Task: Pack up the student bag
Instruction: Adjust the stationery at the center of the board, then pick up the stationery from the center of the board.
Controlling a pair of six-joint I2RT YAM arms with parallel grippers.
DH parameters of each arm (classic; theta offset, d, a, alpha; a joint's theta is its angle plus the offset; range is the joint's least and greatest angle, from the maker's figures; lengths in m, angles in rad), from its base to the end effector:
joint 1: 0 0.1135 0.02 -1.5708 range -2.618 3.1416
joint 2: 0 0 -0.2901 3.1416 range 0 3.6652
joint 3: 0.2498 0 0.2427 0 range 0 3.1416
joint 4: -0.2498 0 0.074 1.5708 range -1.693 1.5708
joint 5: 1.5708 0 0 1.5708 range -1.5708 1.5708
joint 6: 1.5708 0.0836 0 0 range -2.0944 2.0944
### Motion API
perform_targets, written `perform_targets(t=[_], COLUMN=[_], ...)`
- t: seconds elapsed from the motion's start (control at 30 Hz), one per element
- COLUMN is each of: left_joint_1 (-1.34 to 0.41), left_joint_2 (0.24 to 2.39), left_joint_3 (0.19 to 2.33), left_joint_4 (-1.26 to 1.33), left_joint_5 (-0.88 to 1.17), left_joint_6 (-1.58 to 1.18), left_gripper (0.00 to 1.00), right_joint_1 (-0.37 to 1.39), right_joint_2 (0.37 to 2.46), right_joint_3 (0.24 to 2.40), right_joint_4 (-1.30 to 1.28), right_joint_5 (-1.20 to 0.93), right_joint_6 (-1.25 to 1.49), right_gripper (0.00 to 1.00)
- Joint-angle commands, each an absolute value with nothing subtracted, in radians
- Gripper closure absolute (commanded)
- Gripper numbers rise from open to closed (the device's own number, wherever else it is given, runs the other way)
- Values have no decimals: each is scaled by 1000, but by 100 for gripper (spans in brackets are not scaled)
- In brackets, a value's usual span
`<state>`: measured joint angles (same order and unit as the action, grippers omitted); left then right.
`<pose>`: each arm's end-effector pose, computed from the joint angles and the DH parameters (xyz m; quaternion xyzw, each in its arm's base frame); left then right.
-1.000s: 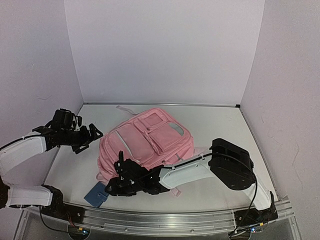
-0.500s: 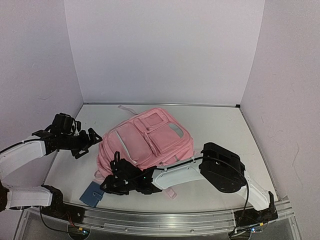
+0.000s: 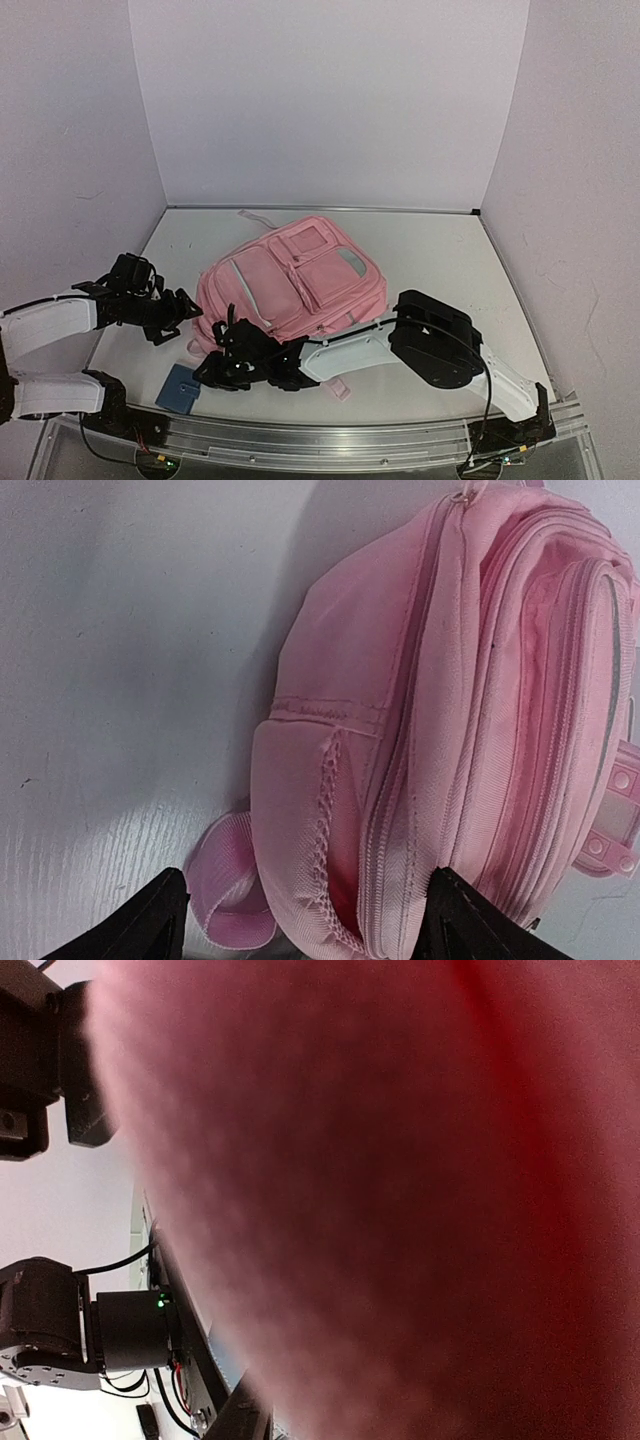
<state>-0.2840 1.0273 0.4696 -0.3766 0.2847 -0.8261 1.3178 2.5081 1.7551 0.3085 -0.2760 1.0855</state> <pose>0.1786 -0.0766 0.1642 -0.2089 0.9177 -0.2777 0.1922 0.1296 0.5923 0.1018 -0.1700 0.8234 0.5351 0.0823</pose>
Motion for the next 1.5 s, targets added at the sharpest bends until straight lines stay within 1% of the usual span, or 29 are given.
perform_targets(t=[0.0, 0.2, 0.47, 0.6, 0.73, 0.9, 1.03, 1.13, 1.2, 1.3, 1.47], left_joint_1=[-279, -280, -279, -280, -279, -279, -279, -280, -280, -280, -280], left_joint_2=[1008, 1012, 1023, 1022, 1012, 1013, 1023, 1037, 1047, 1059, 1060], left_joint_3=[460, 430, 437, 445, 442, 462, 484, 497, 503, 509, 516], left_joint_4=[-362, -342, -316, -327, -336, -343, -342, -341, -339, -336, -342], left_joint_5=[292, 303, 314, 313, 307, 302, 299, 299, 300, 304, 306], left_joint_6=[-854, -869, -879, -873, -871, -866, -858, -851, -848, -847, -845], left_gripper=[22, 36, 37, 37, 37, 37, 36, 36, 36, 35, 35], right_joint_1=[1319, 1321, 1321, 1321, 1324, 1328, 1332, 1347, 1360, 1379, 1387], right_joint_2=[2557, 2576, 2638, 2601, 2589, 2528, 2490, 2472, 2474, 2491, 2547], right_joint_3=[1793, 1803, 1854, 1804, 1813, 1803, 1791, 1779, 1797, 1845, 1921], right_joint_4=[330, 429, 435, 407, 349, 228, 157, 140, 120, 73, 31], right_joint_5=[-320, -369, -411, -358, -358, -330, -330, -337, -325, -286, -252], right_joint_6=[1100, 1116, 1169, 1181, 1154, 1030, 873, 727, 655, 575, 529], right_gripper=[75, 77, 74, 69, 69, 67, 66, 62, 56, 56, 56])
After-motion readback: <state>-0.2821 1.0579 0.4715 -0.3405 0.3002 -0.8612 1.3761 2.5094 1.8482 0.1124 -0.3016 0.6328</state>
